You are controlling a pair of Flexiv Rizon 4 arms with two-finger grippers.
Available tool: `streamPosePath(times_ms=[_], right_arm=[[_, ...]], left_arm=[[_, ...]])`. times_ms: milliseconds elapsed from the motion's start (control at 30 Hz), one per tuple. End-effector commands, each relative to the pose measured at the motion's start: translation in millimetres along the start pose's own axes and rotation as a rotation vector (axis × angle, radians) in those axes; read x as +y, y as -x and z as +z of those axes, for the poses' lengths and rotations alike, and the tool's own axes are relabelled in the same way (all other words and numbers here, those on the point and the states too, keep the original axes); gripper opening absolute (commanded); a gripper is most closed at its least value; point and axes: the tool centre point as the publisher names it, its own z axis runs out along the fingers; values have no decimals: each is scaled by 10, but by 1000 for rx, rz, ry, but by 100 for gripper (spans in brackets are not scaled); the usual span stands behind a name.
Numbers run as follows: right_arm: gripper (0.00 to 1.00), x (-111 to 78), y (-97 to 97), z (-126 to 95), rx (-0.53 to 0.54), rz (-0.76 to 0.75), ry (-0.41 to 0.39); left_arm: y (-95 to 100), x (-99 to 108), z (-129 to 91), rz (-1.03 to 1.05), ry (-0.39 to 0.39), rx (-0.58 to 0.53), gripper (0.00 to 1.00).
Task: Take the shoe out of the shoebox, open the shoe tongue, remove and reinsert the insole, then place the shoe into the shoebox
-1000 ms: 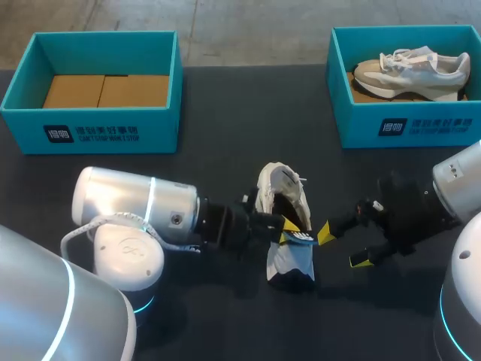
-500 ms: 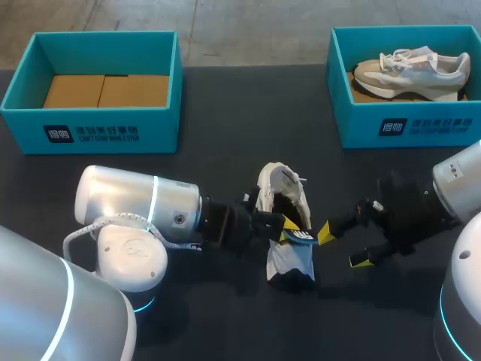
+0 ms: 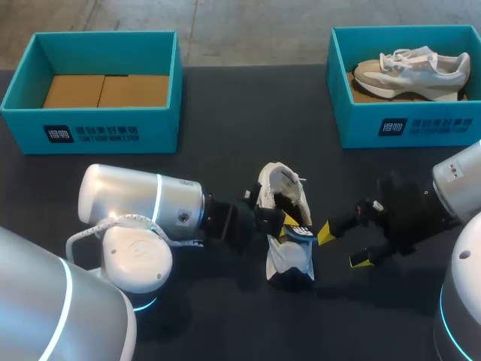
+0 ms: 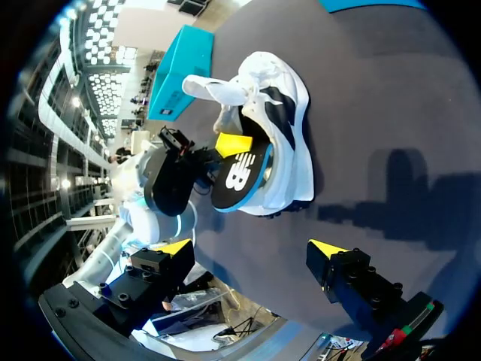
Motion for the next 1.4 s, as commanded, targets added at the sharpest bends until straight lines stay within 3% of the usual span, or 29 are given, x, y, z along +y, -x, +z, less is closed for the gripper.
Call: streamPosePath(times_ms=[33, 267, 300, 333, 367, 433, 800, 1100, 1200, 1400], right_arm=[[100, -10, -8, 8, -4, 2, 2], [100, -10, -8, 8, -4, 2, 2], [100, -10, -8, 8, -4, 2, 2], [100, -10, -8, 8, -4, 2, 2], [100, -10, -8, 8, -4, 2, 2], [100, -10, -8, 8, -4, 2, 2], [100, -10, -8, 8, -4, 2, 2], [100, -10, -8, 8, -4, 2, 2], [100, -10, -8, 8, -4, 2, 2], [100, -10, -8, 8, -4, 2, 2]], left_arm=[[12, 53, 40, -2, 10, 10, 0], [30, 15, 19, -26, -8, 4, 0], [32, 1, 15, -27, -12, 4, 10], [35, -13, 10, -32, -21, 2, 28], [39, -30, 3, -42, -29, 0, 34], [44, -70, -12, -39, -37, -1, 37], [71, -305, -51, -38, -99, -7, 19], [62, -353, -53, -31, -114, -3, 12], [57, -349, -46, -20, -115, -7, 0], [41, -325, -18, -4, -115, -5, 0]])
